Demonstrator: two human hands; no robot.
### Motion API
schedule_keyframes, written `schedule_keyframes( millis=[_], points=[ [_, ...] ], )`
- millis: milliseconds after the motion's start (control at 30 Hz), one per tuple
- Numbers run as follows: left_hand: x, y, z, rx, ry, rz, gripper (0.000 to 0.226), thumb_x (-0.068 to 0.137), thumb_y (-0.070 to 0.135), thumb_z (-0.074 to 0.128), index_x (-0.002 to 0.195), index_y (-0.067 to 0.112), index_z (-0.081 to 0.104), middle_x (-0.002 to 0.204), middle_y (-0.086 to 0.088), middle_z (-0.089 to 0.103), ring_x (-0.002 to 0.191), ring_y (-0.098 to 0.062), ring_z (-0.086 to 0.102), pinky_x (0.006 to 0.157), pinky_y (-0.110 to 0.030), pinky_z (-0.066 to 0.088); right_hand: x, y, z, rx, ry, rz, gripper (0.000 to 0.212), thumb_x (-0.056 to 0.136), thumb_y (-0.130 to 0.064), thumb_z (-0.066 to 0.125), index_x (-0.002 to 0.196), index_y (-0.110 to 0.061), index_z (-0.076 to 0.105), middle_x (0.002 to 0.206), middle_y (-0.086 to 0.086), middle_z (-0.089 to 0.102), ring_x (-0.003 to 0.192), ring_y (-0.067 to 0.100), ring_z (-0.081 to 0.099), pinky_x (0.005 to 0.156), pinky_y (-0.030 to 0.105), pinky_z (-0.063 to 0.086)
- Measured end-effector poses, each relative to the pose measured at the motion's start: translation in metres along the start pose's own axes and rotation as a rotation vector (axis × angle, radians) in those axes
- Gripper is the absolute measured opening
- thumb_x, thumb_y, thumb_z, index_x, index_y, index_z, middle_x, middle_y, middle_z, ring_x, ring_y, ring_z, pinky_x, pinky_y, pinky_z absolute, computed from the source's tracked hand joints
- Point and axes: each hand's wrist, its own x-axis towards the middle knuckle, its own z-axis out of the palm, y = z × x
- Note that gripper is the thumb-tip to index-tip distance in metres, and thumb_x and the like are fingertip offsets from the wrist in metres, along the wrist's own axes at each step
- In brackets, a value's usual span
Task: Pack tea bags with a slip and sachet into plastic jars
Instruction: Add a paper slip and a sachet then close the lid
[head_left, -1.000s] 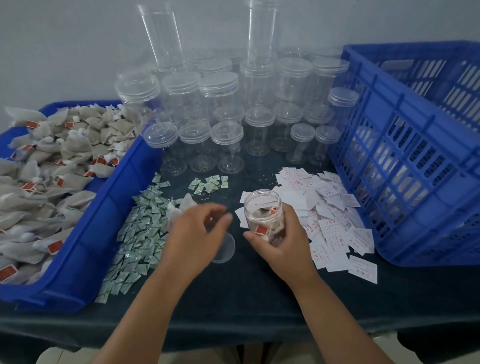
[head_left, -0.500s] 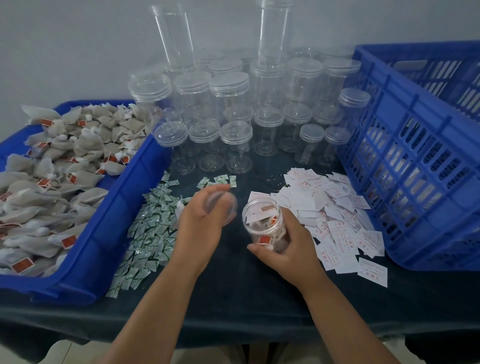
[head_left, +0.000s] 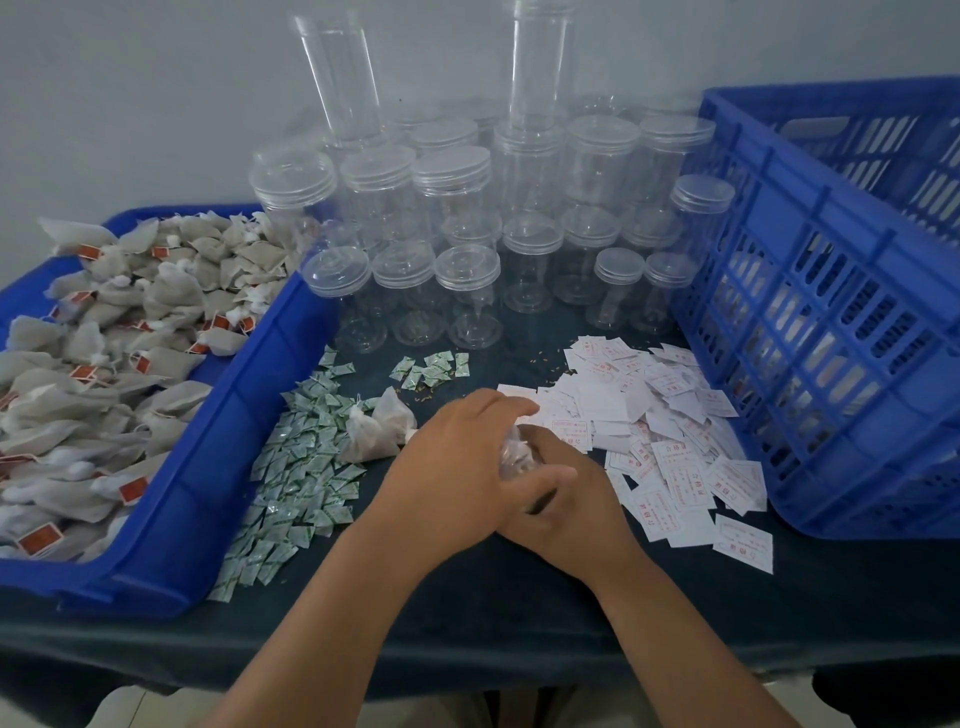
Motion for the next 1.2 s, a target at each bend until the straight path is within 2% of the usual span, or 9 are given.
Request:
schedule_keyframes(
  millis=[200, 400, 533, 667, 800, 900, 967, 1067, 1200],
  points=[
    [0.010, 0.001, 0.001, -0.209, 0.009, -0.011, 0.049, 0.076, 0.076, 0.067, 0.112, 0.043, 0.069, 0.109, 0.024, 0.066, 0.109, 0.002, 0.062, 0.096, -0.029, 0.052, -0.003, -0.005, -0.008, 0.153, -0.046, 0.003, 0.036, 0.078, -0.051, 0.079, 0.108, -0.041, 0.063, 0.092, -0.017, 0.075, 0.082, 0.010, 0.075, 0.066, 0.032, 0.059],
    [0.007, -0.007, 0.005, -0.565, -0.007, 0.237, 0.025, 0.090, 0.038, 0.075, 0.101, 0.016, 0.080, 0.099, 0.008, 0.074, 0.100, -0.019, 0.071, 0.088, -0.030, 0.054, -0.004, -0.004, -0.019, 0.389, -0.201, 0.000, 0.033, 0.083, -0.034, 0.082, 0.108, -0.051, 0.069, 0.094, -0.013, 0.076, 0.087, 0.009, 0.074, 0.076, 0.021, 0.054],
    [0.002, -0.008, 0.012, -0.545, 0.216, 0.042, 0.044, 0.081, 0.053, 0.074, 0.120, 0.033, 0.071, 0.121, 0.015, 0.068, 0.122, -0.010, 0.062, 0.102, -0.028, 0.051, -0.004, 0.000, -0.013, 0.371, -0.068, 0.015, 0.028, 0.082, -0.038, 0.087, 0.103, -0.041, 0.068, 0.091, -0.007, 0.075, 0.081, 0.013, 0.072, 0.070, 0.023, 0.054],
    [-0.007, 0.004, 0.023, -0.595, 0.273, -0.191, 0.052, 0.070, 0.066, 0.079, 0.117, 0.048, 0.065, 0.119, 0.029, 0.067, 0.115, 0.006, 0.063, 0.089, -0.013, 0.052, -0.003, -0.002, -0.004, 0.234, 0.001, 0.034, 0.031, 0.074, -0.041, 0.085, 0.094, -0.051, 0.062, 0.078, -0.016, 0.070, 0.068, 0.005, 0.066, 0.059, 0.013, 0.045],
    [-0.004, -0.005, 0.024, -0.879, 0.086, -0.084, 0.054, 0.076, 0.034, 0.083, 0.125, 0.042, 0.062, 0.118, 0.005, 0.076, 0.113, -0.014, 0.071, 0.093, -0.041, 0.059, -0.010, 0.004, -0.014, 0.547, -0.196, 0.039, 0.023, 0.081, -0.030, 0.084, 0.098, -0.031, 0.069, 0.083, 0.003, 0.072, 0.074, 0.021, 0.068, 0.067, 0.037, 0.053],
    [-0.001, -0.016, 0.016, -0.958, -0.081, -0.012, 0.087, 0.073, 0.026, 0.084, 0.150, 0.035, 0.045, 0.129, 0.000, 0.070, 0.121, -0.021, 0.067, 0.100, -0.042, 0.055, -0.008, 0.003, -0.017, 0.597, -0.253, 0.074, 0.022, 0.083, -0.029, 0.082, 0.102, -0.030, 0.071, 0.086, 0.000, 0.072, 0.077, 0.016, 0.067, 0.068, 0.032, 0.053],
    [0.001, -0.023, 0.014, -0.972, -0.013, -0.071, 0.098, 0.065, 0.033, 0.088, 0.151, 0.036, 0.042, 0.130, 0.006, 0.067, 0.122, -0.018, 0.065, 0.101, -0.041, 0.055, -0.006, -0.001, -0.015, 0.552, -0.181, 0.075, 0.030, 0.083, -0.030, 0.082, 0.109, -0.037, 0.072, 0.093, -0.005, 0.075, 0.081, 0.010, 0.070, 0.070, 0.025, 0.054],
    [-0.006, -0.021, 0.020, -0.968, 0.106, -0.124, 0.086, 0.069, 0.036, 0.088, 0.146, 0.034, 0.049, 0.127, 0.007, 0.070, 0.119, -0.016, 0.068, 0.097, -0.039, 0.056, -0.003, -0.002, -0.008, 0.405, -0.029, 0.091, 0.042, 0.080, -0.036, 0.086, 0.119, -0.040, 0.069, 0.105, -0.008, 0.078, 0.094, 0.014, 0.076, 0.076, 0.026, 0.059],
    [-0.013, -0.008, 0.030, -0.742, 0.208, -0.145, 0.075, 0.067, 0.052, 0.090, 0.132, 0.048, 0.053, 0.119, 0.012, 0.074, 0.114, -0.010, 0.069, 0.097, -0.041, 0.057, -0.007, 0.002, -0.007, 0.336, -0.160, 0.022, 0.037, 0.083, -0.027, 0.085, 0.116, -0.029, 0.069, 0.097, -0.007, 0.077, 0.088, 0.017, 0.076, 0.072, 0.030, 0.058]
  ],
)
